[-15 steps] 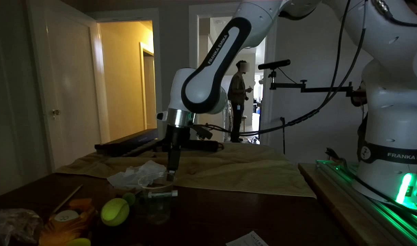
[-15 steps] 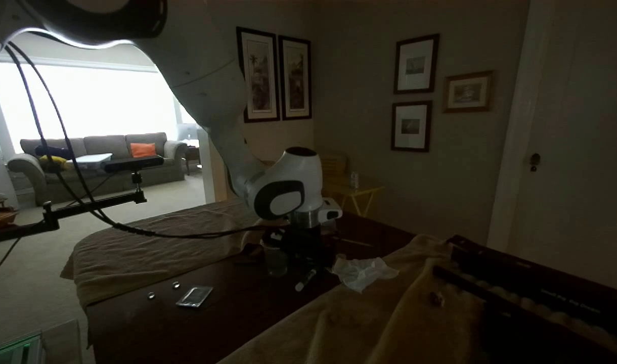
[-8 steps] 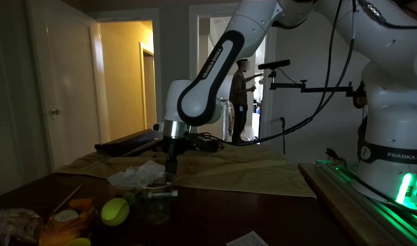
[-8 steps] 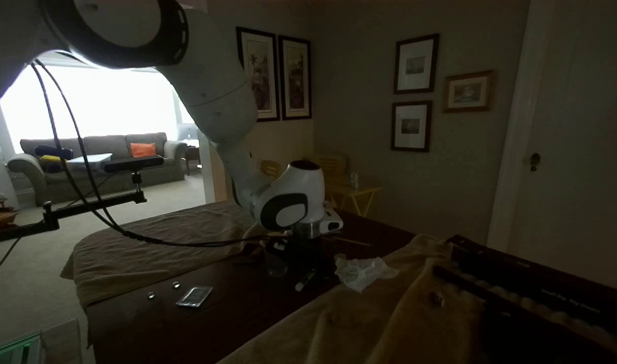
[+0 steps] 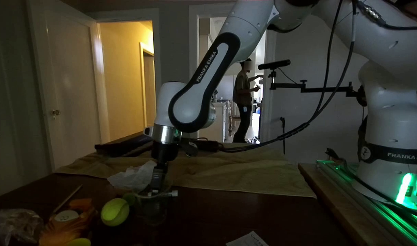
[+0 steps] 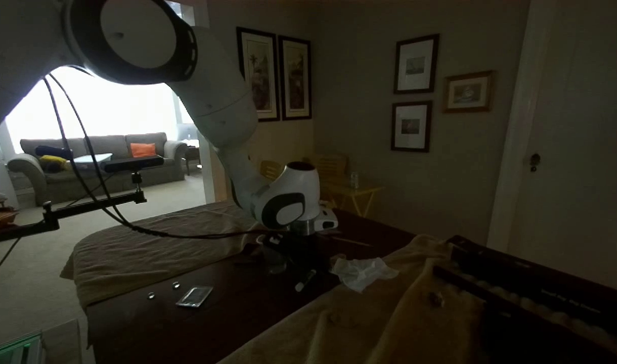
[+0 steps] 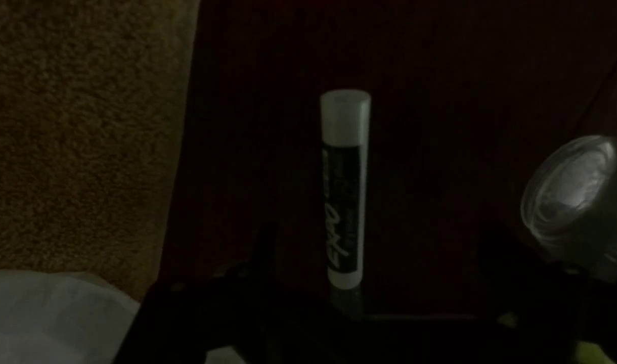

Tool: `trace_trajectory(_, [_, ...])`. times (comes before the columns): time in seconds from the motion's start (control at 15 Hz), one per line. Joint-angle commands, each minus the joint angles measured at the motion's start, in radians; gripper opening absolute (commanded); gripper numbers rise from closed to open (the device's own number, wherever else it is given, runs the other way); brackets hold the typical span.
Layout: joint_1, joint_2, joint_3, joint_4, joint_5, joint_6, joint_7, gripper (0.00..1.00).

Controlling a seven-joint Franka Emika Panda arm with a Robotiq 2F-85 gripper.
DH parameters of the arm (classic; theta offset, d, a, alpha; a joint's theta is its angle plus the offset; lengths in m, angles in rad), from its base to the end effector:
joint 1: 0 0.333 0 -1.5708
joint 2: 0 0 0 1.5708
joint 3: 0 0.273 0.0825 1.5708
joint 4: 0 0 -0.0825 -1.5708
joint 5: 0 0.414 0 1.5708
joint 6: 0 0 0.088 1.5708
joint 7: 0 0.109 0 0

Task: Put the marker inside the clear cup

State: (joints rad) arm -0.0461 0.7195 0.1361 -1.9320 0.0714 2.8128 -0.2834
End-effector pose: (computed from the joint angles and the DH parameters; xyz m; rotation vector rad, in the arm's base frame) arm 0.6130 0.0551 0.0676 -3.0044 -0.4032 -0.2663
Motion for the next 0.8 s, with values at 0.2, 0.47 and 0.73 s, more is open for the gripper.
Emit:
trace_trajectory(0.2, [0.056, 0.014, -0.065, 0.045, -0.031, -0.022, 0.129, 1.00])
trace_trajectory(0.47, [0.056, 0.020, -0.097, 0.059, -0.039, -0.017, 0.143, 1.00])
trace_trajectory(0.73, [0.028, 0.045, -0.081, 0.093, -0.058, -0.020, 0.092, 1.00])
